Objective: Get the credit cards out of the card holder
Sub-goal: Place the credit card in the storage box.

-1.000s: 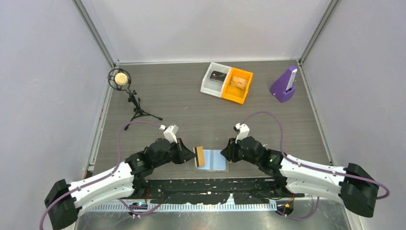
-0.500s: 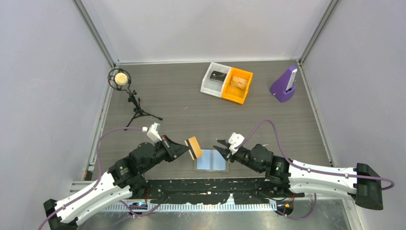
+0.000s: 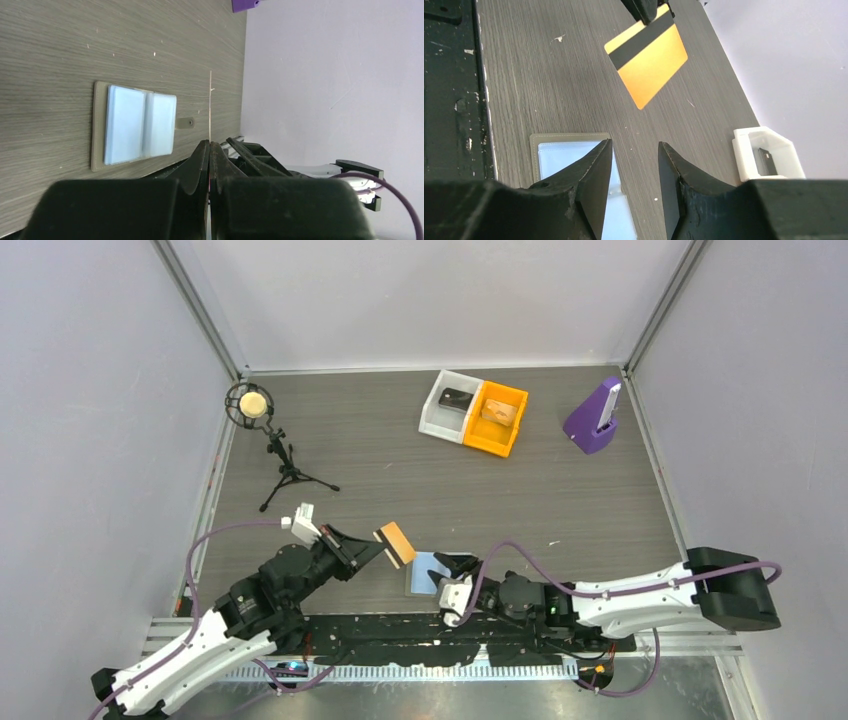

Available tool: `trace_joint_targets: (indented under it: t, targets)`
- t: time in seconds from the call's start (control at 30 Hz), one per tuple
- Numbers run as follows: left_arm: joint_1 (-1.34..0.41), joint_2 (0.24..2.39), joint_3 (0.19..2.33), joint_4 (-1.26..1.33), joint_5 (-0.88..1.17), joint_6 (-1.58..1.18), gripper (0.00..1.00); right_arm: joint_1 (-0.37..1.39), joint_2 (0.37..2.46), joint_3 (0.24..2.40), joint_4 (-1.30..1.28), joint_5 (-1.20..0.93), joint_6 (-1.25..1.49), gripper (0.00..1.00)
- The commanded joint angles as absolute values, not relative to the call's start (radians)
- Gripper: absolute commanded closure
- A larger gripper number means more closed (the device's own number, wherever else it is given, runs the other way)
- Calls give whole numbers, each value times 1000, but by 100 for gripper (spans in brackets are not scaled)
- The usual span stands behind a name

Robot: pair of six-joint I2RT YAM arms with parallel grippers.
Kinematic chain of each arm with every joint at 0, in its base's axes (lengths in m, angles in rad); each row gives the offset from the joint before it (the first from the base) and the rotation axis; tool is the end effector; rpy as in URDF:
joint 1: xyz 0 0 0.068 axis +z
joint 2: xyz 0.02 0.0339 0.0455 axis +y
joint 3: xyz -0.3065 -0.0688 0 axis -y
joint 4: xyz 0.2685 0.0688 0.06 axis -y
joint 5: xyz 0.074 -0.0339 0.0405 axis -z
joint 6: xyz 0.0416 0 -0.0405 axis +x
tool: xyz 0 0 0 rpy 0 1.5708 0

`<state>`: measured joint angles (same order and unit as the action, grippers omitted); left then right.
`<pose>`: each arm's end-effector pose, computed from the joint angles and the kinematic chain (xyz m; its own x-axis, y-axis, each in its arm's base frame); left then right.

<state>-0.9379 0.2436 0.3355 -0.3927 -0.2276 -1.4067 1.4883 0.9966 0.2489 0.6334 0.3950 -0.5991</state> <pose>0.0630 -0.0701 0.2379 -0.6778 -0.7009 -0.2220 -0.0654 0.3582 -0.9313 0.0327 0.2009 0.2195 0.4932 -0.3516 -0.7957 -0.7389 0.3134 -0.5965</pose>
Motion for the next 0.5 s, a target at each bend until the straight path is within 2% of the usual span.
trace_joint_targets:
  t: [0.0, 0.27, 0.47]
  targets:
    - [-940, 266, 307, -303, -185, -1484, 100, 1526, 1056, 286, 824, 459, -715, 54]
    - [-940, 317, 234, -167, -120, -1555, 100, 1557, 1164, 341, 849, 461, -762, 54]
    - [-940, 309, 225, -168, -115, -1565, 100, 1580, 1251, 365, 877, 509, -809, 51]
